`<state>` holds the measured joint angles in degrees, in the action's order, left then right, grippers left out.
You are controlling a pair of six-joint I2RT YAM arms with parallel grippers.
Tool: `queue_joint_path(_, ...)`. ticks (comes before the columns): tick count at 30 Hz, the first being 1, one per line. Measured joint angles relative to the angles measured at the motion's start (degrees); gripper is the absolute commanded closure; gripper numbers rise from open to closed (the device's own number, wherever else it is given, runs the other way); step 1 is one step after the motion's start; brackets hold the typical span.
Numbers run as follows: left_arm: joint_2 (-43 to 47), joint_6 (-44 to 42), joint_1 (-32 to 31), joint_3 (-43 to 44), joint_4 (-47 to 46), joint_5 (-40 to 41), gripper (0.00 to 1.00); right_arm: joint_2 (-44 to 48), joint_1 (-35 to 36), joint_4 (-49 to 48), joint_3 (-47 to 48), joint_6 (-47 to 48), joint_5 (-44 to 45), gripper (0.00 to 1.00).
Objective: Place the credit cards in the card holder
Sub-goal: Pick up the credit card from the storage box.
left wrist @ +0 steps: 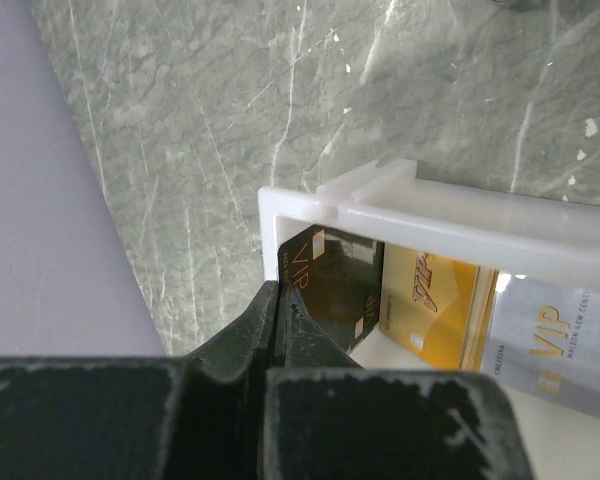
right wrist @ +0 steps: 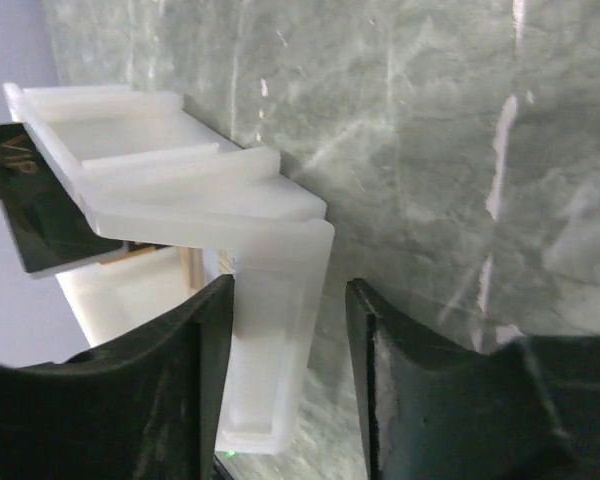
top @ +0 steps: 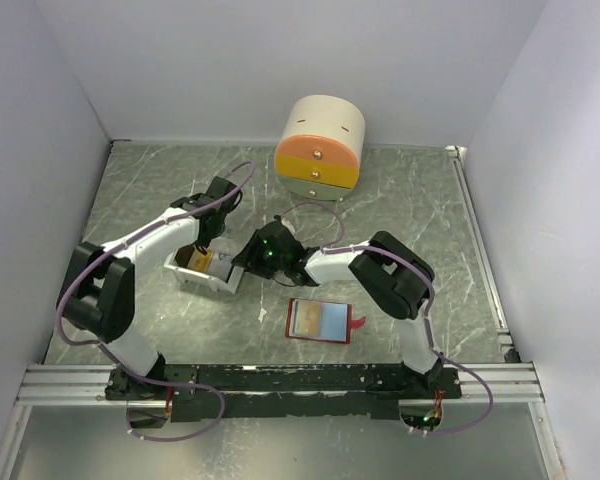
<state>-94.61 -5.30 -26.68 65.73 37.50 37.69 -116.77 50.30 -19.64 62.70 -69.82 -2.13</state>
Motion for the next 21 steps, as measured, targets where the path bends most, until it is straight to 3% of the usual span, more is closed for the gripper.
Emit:
queue_joint_path(7, 4.39, 0.46, 0.00, 0.13, 0.92, -1.44, 0.93, 4.96, -1.11, 4.39, -0.61, 4.22, 0.28, 0.49)
queue_joint_path(15, 3.48, 1.33, 0.04, 0.63, 4.02, -2.01, 0.93, 10.27, -1.51, 4.92, -1.05, 8.85, 0.04, 0.50)
queue_joint_path(21, 4.61, 3.82, 0.24, 4.92, 8.87, -4.48, 0.93, 19.32, -1.62, 4.61, -3.93, 15.04, -1.55, 0.50)
